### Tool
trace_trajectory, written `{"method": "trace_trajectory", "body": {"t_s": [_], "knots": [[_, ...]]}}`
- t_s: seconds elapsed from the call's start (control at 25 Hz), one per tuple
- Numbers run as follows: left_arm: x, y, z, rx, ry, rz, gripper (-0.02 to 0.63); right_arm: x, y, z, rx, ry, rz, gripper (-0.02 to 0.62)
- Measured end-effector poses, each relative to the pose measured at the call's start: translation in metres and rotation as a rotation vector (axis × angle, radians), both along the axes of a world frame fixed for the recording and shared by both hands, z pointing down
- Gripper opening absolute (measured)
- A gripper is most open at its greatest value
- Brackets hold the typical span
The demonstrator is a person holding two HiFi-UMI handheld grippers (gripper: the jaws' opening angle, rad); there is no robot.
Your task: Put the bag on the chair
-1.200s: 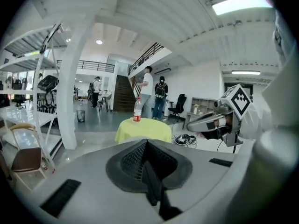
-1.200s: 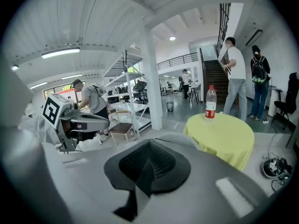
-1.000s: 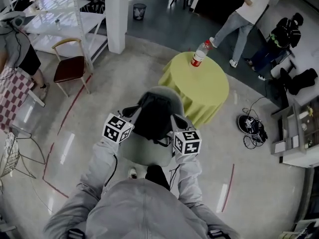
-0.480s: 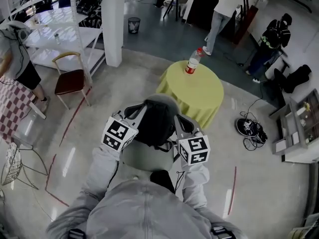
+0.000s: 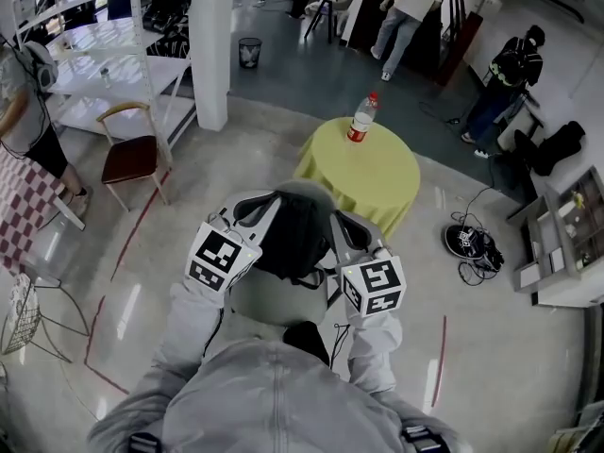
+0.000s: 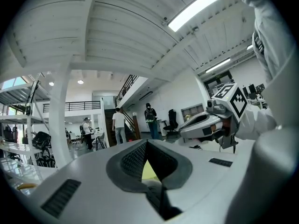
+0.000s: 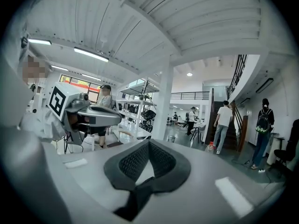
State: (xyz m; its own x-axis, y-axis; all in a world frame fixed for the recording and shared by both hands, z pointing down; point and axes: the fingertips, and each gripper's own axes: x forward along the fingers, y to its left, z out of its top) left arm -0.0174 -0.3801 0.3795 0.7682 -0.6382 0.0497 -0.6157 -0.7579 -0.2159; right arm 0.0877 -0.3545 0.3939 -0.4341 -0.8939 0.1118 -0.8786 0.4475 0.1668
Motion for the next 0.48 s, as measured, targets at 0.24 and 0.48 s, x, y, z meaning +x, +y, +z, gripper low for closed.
{"method": "trace_trajectory", "body": {"t_s": [0.24, 0.48], "knots": [[0.0027, -0.0011, -0.0011, 0.000, -0.006, 0.000, 0.006, 0.0011, -0.0006, 0.0035, -0.006, 0.021, 0.011, 0.010], [0.0019, -0.0019, -0.0025, -0.001, 0.000, 0.001, 0.006, -0.0031, -0.0014, 0.0010, 0.000, 0.017, 0.000, 0.011]]}}
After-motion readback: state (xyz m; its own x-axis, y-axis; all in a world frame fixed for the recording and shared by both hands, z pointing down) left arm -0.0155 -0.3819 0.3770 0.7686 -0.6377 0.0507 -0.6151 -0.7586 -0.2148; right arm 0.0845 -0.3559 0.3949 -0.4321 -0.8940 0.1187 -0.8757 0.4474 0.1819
